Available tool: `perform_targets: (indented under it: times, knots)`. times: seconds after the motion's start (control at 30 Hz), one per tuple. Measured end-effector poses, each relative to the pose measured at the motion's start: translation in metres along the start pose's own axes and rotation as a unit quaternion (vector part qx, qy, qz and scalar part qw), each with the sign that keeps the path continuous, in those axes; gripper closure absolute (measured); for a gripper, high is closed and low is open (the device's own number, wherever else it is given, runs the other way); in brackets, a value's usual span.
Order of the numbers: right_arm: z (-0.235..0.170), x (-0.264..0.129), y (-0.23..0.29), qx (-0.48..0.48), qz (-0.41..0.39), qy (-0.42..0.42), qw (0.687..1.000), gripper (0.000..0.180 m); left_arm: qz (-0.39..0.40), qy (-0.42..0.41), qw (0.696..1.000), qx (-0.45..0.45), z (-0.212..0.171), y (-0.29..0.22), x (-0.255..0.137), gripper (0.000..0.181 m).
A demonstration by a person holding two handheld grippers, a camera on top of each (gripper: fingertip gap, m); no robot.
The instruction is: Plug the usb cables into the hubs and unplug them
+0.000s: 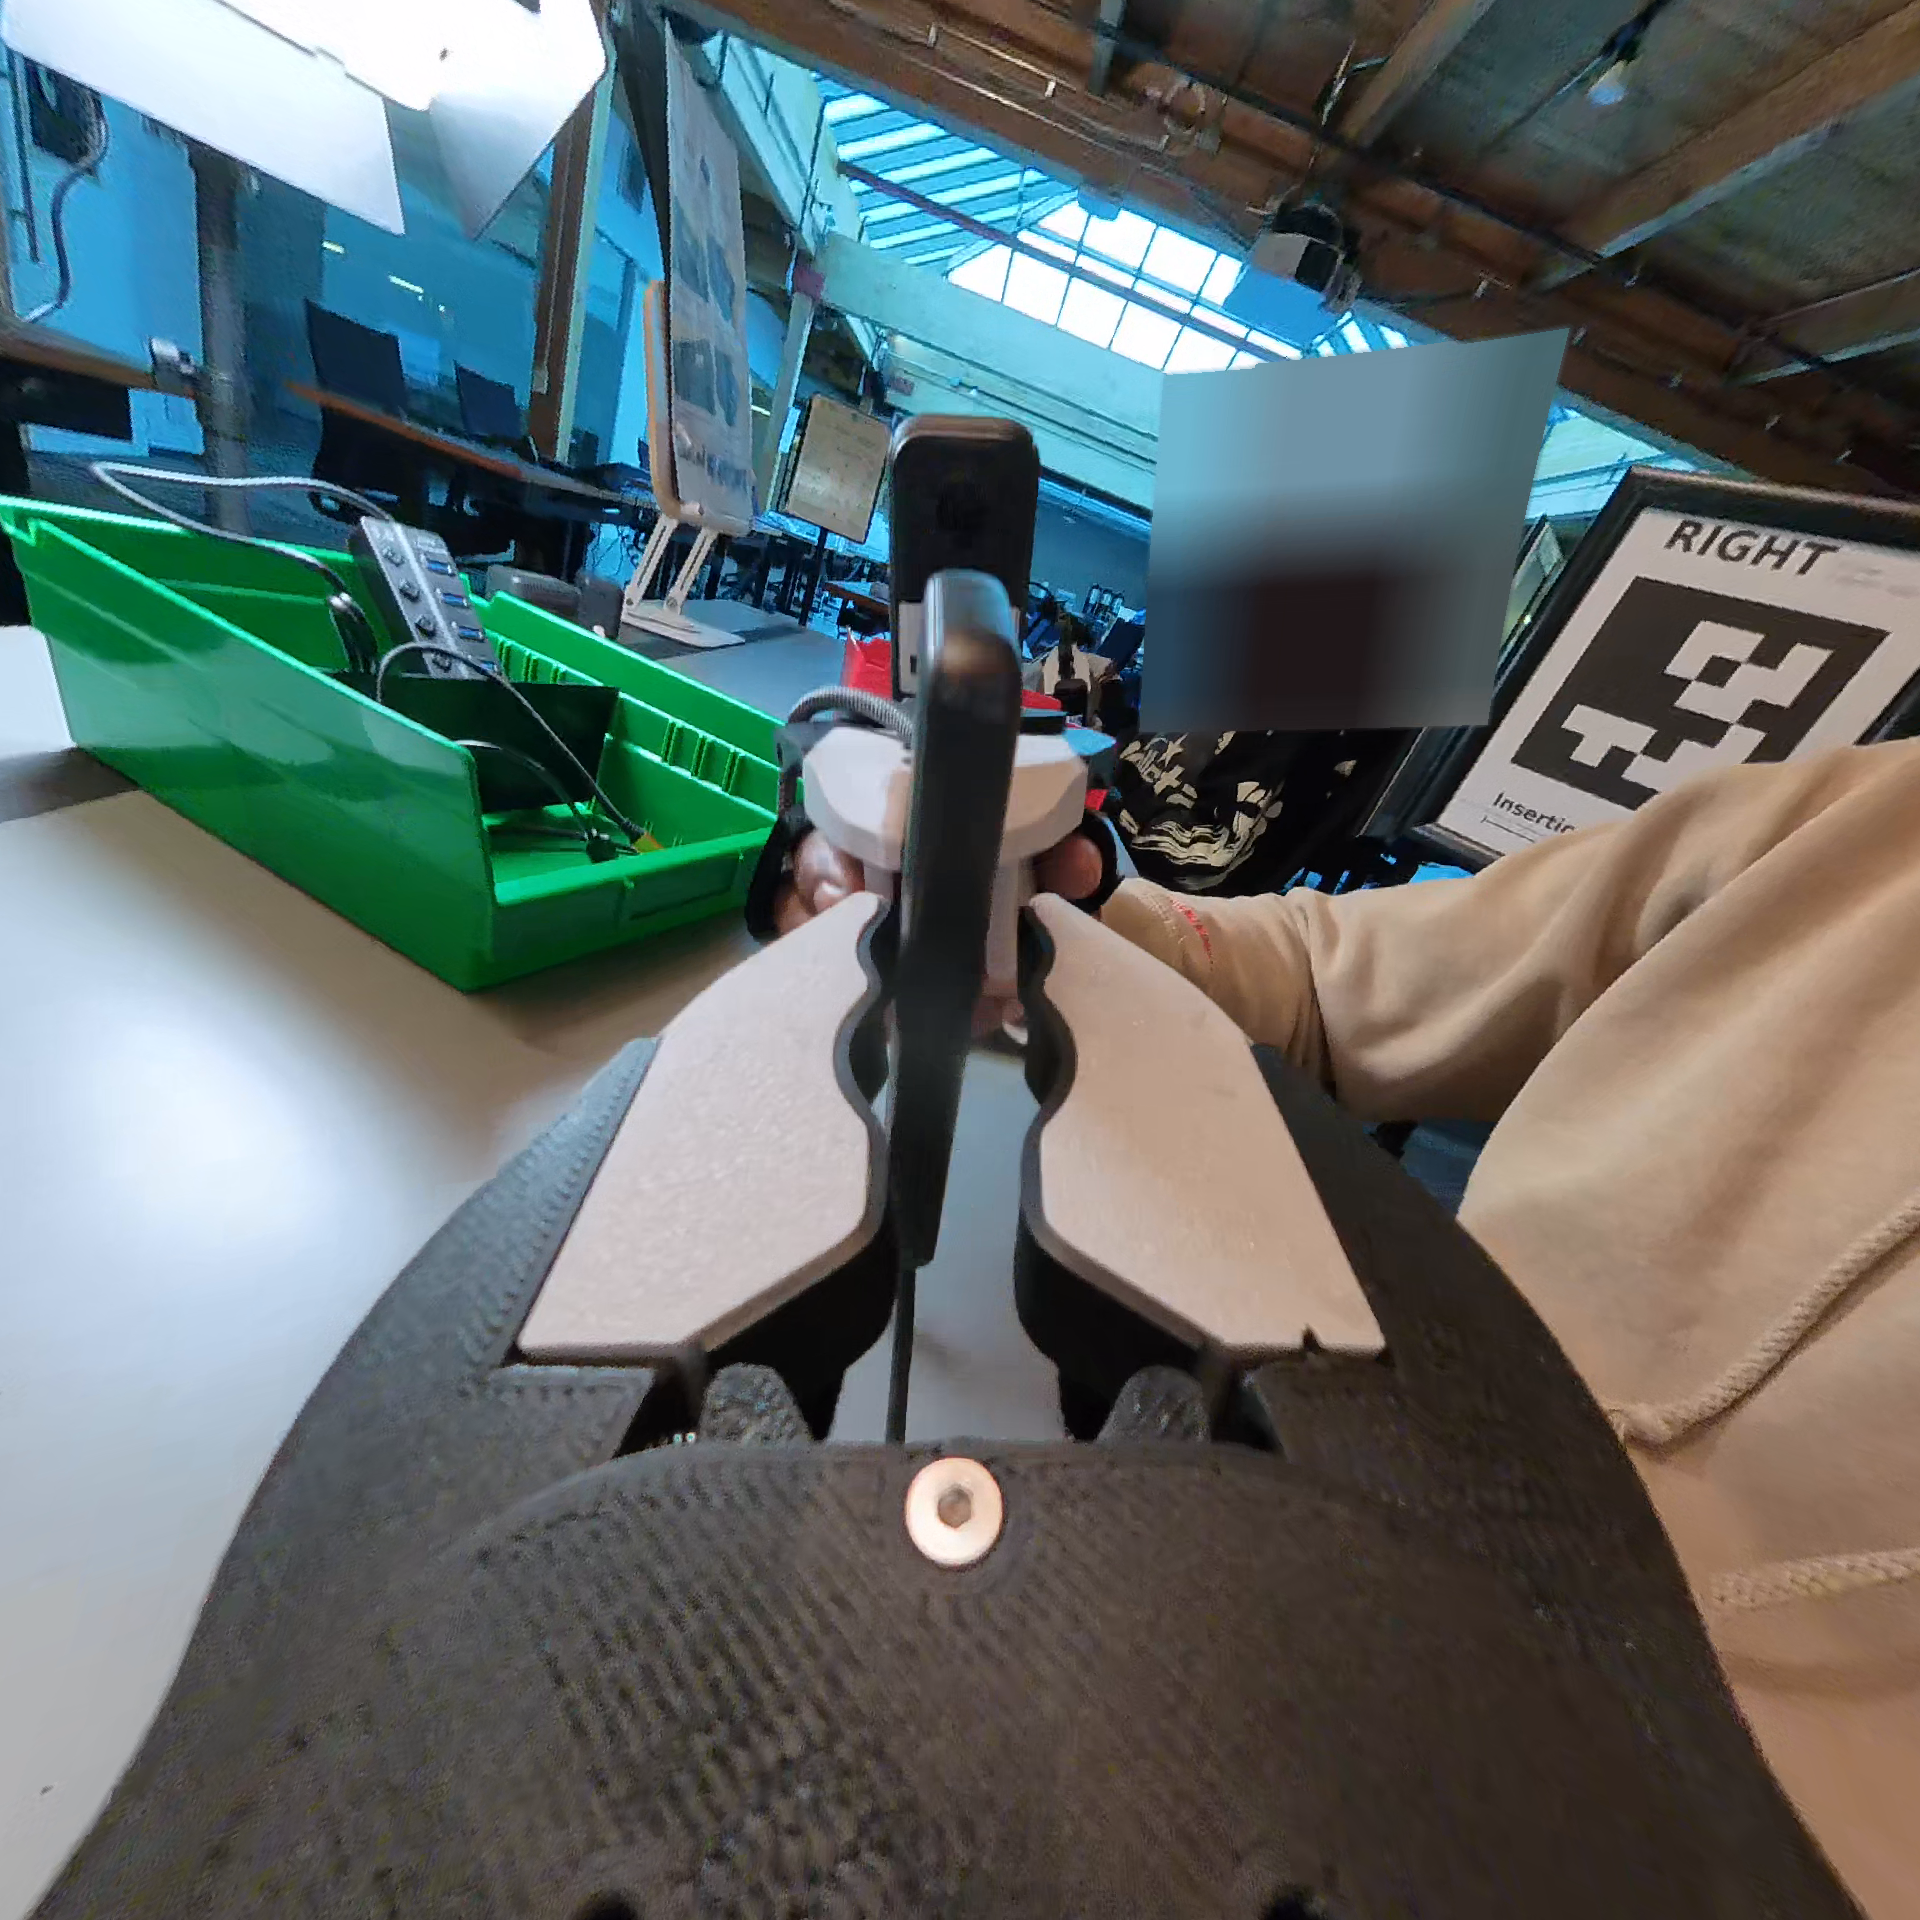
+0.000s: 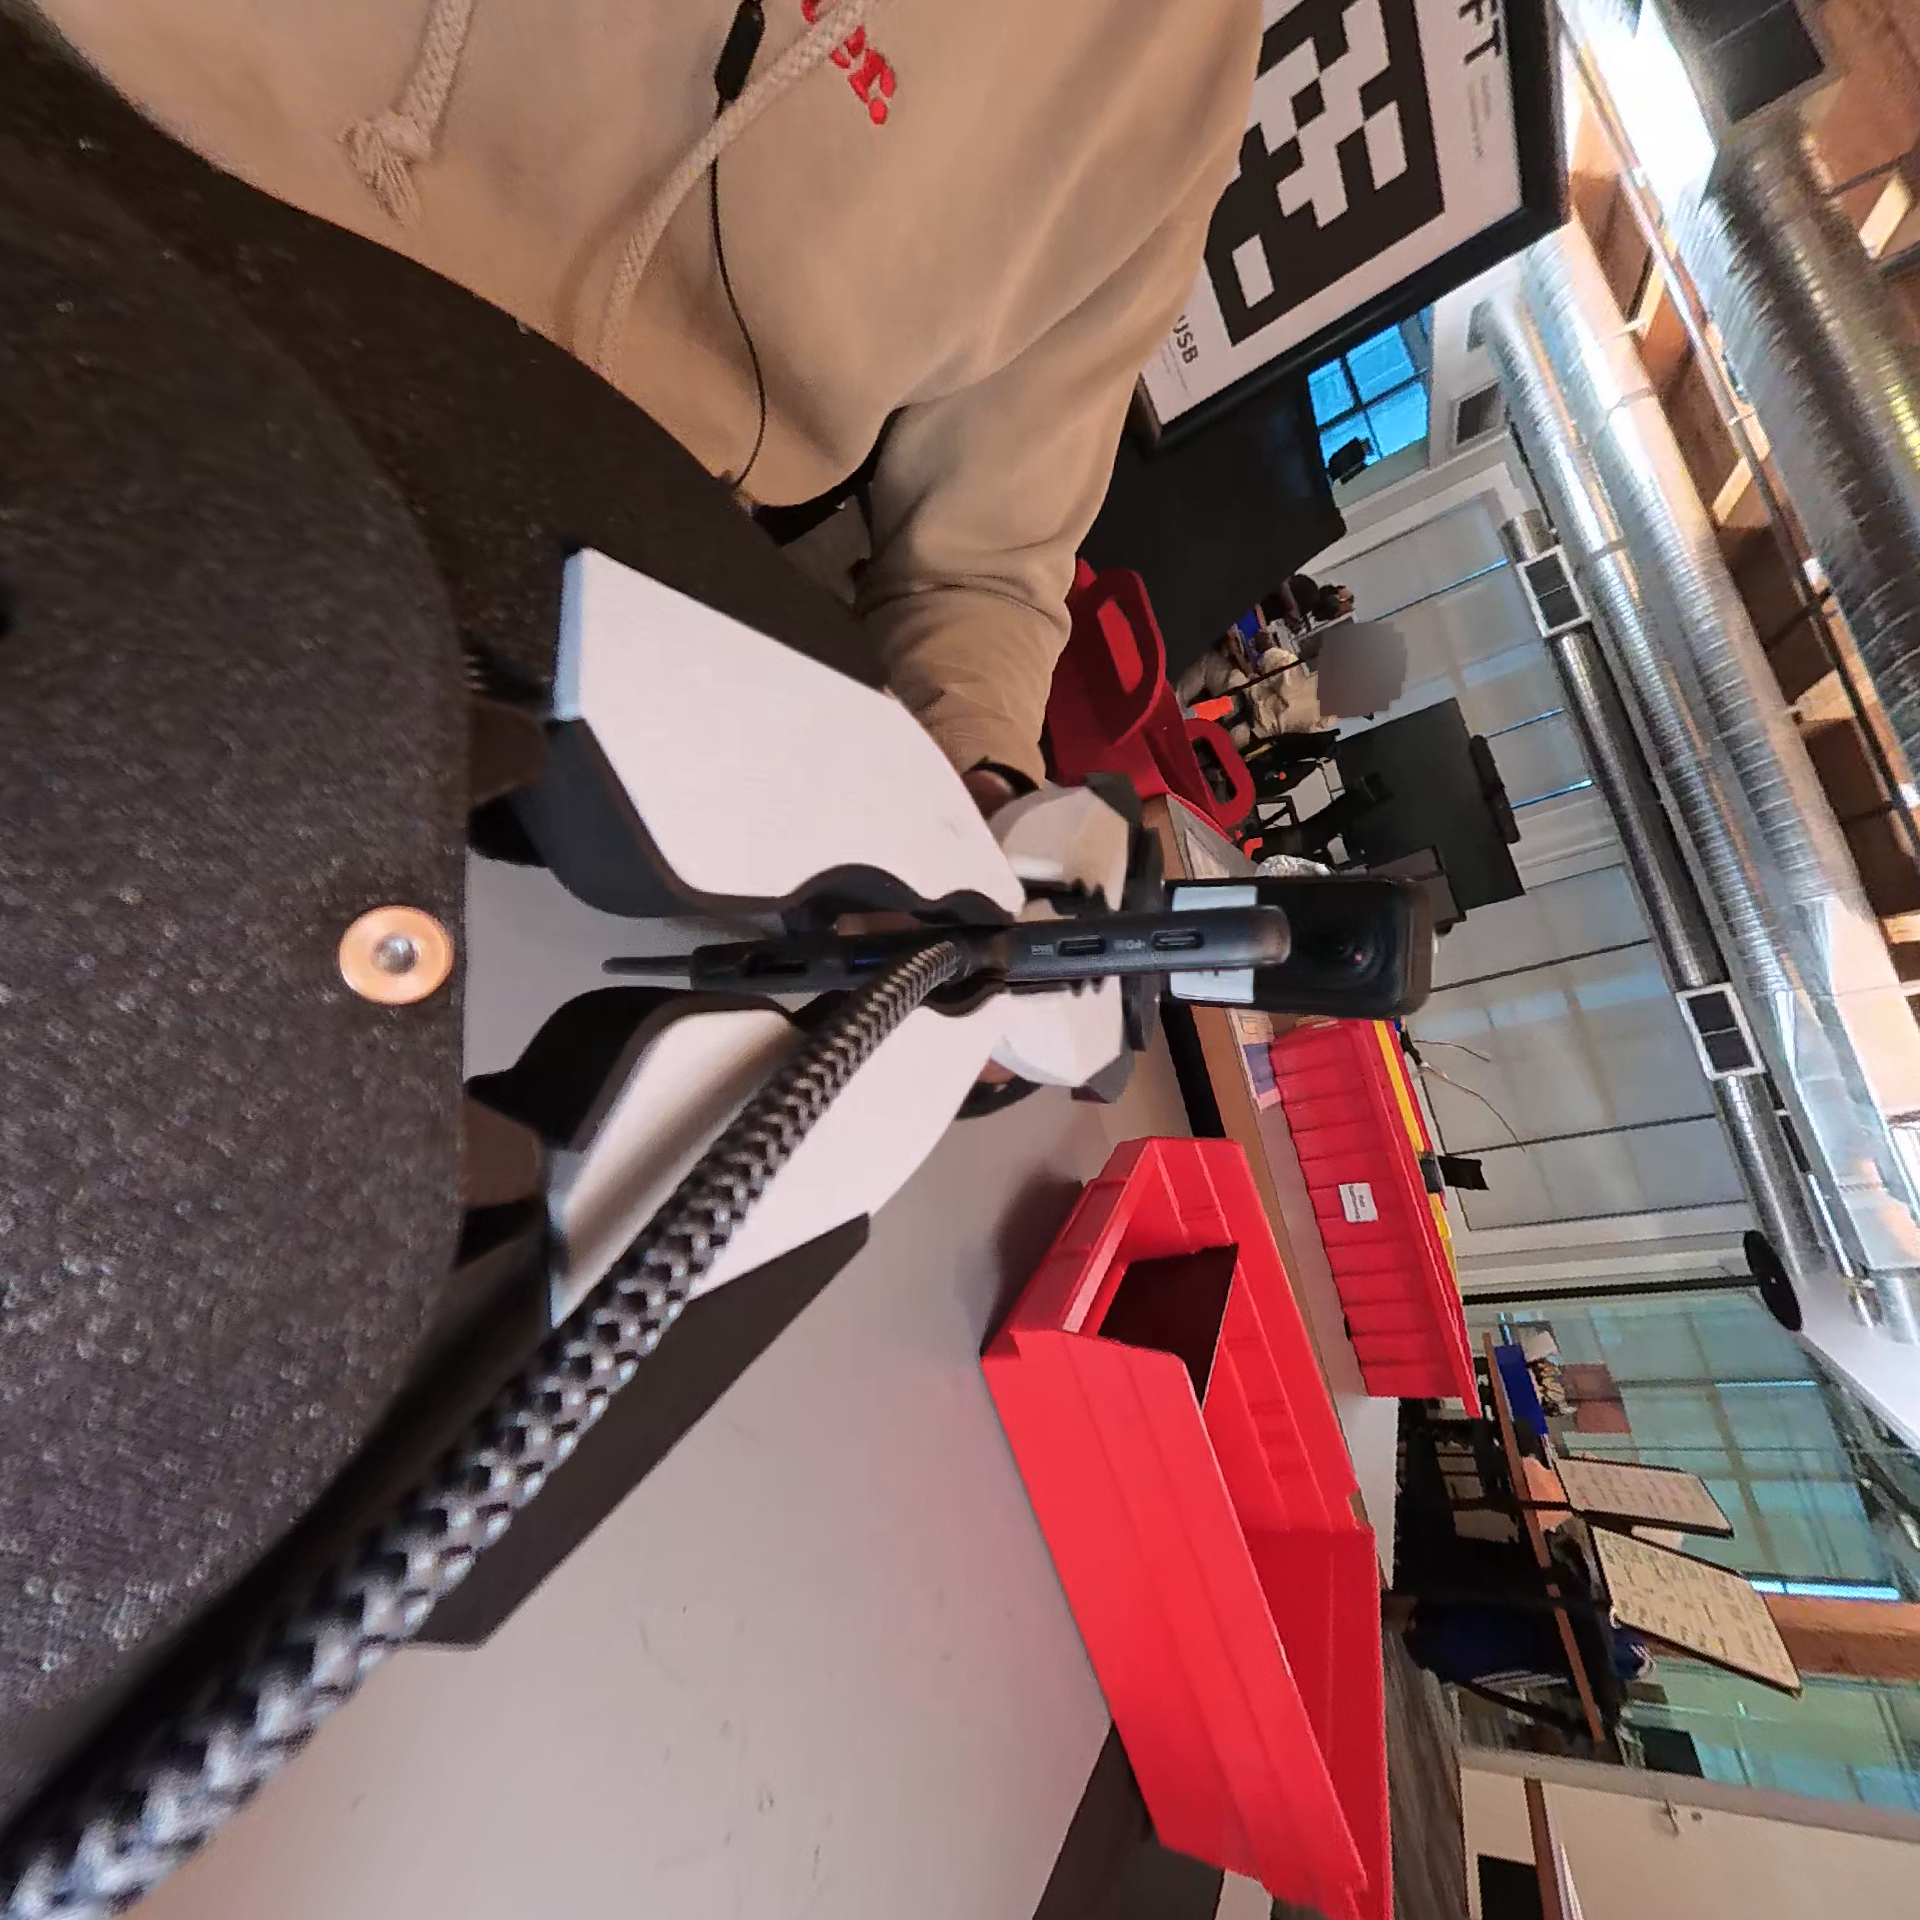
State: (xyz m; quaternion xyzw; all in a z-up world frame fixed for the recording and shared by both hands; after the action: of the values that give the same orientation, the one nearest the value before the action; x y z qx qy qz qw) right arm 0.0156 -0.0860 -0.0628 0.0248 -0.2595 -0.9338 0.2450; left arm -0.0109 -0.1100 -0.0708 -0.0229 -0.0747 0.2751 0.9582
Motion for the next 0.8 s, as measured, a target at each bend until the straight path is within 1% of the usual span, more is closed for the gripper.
perform_targets:
  times: [0.13, 0.2, 0.33, 0.5, 0.53, 0.57, 0.6, 0.63, 0.67, 0.7, 0.77, 0.8]
  knots:
    - [-0.002, 0.002, 0.002, -0.006, 0.007, 0.004, 1.000, 0.171, 0.006, 0.030, 0.998, 0.046, -0.002, 0.000, -0.004, 0.168]
    - [0.000, 0.002, 0.002, -0.015, 0.002, -0.007, 1.000, 0.171, 0.023, 0.032, 0.997, 0.060, 0.000, 0.001, -0.004, 0.169]
    - [0.011, 0.002, 0.013, -0.029, 0.017, -0.044, 0.999, 0.172, 0.024, -0.008, 0.998, 0.050, 0.016, -0.004, -0.003, 0.168]
    - [0.019, 0.002, 0.020, -0.030, 0.010, -0.039, 0.999, 0.172, 0.028, -0.024, 0.998, 0.052, 0.026, -0.006, -0.001, 0.168]
    - [0.027, -0.002, 0.022, -0.028, 0.010, -0.056, 0.998, 0.171, 0.035, -0.040, 0.997, 0.050, 0.031, -0.005, -0.004, 0.168]
    - [0.047, -0.020, 0.023, -0.009, 0.019, -0.109, 0.994, 0.171, 0.057, -0.074, 0.995, 0.041, 0.042, 0.002, -0.015, 0.168]
    - [0.068, -0.045, 0.020, -0.006, 0.011, -0.147, 0.989, 0.172, 0.081, -0.106, 0.991, 0.027, 0.053, 0.013, -0.034, 0.168]
    - [0.080, -0.063, 0.018, -0.045, -0.028, -0.145, 0.988, 0.172, 0.098, -0.117, 0.988, 0.022, 0.060, 0.023, -0.052, 0.169]
    - [0.084, -0.071, 0.021, -0.067, -0.051, -0.114, 0.990, 0.172, 0.119, -0.107, 0.987, 0.032, 0.062, 0.031, -0.064, 0.169]
    - [0.085, -0.075, 0.024, -0.064, -0.063, -0.074, 0.993, 0.171, 0.137, -0.093, 0.985, 0.046, 0.061, 0.036, -0.071, 0.168]
    - [0.096, -0.088, 0.012, -0.080, -0.130, -0.034, 0.988, 0.171, 0.144, -0.078, 0.985, 0.049, 0.060, 0.039, -0.073, 0.169]
    - [0.101, -0.095, 0.002, -0.067, -0.153, -0.007, 0.986, 0.171, 0.145, -0.071, 0.985, 0.053, 0.059, 0.039, -0.071, 0.169]
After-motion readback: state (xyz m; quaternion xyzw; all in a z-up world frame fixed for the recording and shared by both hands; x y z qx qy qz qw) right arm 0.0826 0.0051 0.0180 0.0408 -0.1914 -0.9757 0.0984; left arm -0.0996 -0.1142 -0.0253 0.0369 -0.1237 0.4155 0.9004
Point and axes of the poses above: each gripper's, where its closed fingertips meet, x out along the fingers, z out of its top, y = z × x across the jaws, the point moved 2 cm from there along -x, back along the fingers, and after that the axes turned 14 degrees about x, right-handed, at the moved point
